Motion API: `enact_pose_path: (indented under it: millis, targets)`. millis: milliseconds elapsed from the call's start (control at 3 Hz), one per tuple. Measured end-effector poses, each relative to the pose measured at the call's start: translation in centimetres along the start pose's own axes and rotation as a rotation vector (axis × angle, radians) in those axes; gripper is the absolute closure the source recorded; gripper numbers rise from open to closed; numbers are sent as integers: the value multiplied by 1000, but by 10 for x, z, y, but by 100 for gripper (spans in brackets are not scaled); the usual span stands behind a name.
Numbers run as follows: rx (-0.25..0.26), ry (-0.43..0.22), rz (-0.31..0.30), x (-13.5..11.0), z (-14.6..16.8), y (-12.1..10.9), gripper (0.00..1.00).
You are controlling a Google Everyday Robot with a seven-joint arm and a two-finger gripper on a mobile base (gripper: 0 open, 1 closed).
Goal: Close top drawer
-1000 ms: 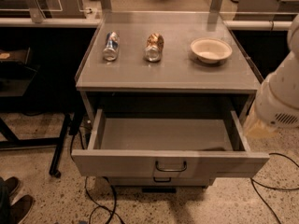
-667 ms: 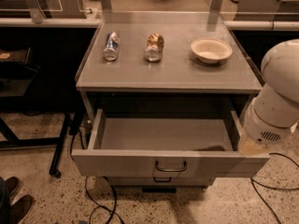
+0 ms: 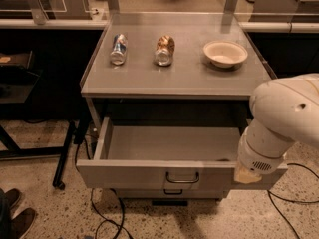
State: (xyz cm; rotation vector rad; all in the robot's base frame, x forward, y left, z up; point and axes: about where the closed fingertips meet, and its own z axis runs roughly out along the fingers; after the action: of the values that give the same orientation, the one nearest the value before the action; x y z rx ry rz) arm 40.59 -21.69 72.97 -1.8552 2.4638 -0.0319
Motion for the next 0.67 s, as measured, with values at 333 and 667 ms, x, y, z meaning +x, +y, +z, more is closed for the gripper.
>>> enact_pose_path:
  millis: [333, 667]
  targets:
    - [-2, -1, 0, 0, 1, 0, 100]
    - [-27, 3, 13, 0, 14, 7, 100]
